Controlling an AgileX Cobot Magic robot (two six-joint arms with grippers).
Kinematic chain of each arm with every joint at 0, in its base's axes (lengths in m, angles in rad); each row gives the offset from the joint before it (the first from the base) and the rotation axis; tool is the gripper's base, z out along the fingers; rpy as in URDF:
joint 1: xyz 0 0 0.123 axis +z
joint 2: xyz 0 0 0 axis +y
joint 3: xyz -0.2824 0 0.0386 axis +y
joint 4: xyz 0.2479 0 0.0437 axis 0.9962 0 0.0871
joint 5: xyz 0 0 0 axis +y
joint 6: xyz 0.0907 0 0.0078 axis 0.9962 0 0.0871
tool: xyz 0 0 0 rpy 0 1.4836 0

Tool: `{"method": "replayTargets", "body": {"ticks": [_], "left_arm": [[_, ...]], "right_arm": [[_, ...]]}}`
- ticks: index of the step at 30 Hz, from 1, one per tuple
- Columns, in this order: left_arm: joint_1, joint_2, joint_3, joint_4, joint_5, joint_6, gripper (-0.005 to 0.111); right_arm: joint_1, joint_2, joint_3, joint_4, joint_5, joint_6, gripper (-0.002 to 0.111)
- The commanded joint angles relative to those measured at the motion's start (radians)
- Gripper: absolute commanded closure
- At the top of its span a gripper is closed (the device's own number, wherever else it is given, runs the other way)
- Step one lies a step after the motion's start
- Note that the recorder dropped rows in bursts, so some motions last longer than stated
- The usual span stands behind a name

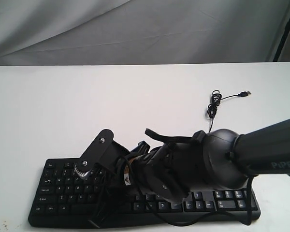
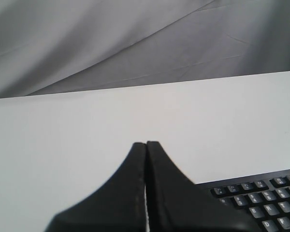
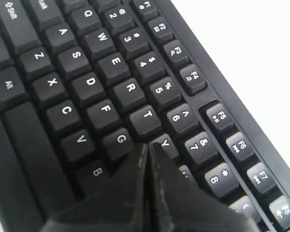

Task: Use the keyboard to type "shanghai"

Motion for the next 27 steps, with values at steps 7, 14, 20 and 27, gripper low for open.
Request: {"method": "replayTargets", "body": {"ticks": [7, 14, 20, 27], "left_arm": [[-0.004, -0.003, 0.004, 0.001, -0.003, -0.003, 0.107], [-0.004, -0.003, 0.004, 0.001, -0.003, -0.003, 0.107], [-0.004, -0.003, 0.004, 0.001, -0.003, -0.003, 0.107], [-0.004, -0.003, 0.004, 0.001, -0.003, -0.003, 0.107]], "right_arm": [[0.002, -0.001, 0.003, 0.004, 0.027, -0.004, 0.108], [0.014, -0.061, -0.025, 0.004, 0.053, -0.004, 0.108], [0.085, 0.027, -0.181, 0.004, 0.055, -0.008, 0.108], [0.109, 0.143, -0.320, 0.004, 0.080, -0.024, 0.108]]}}
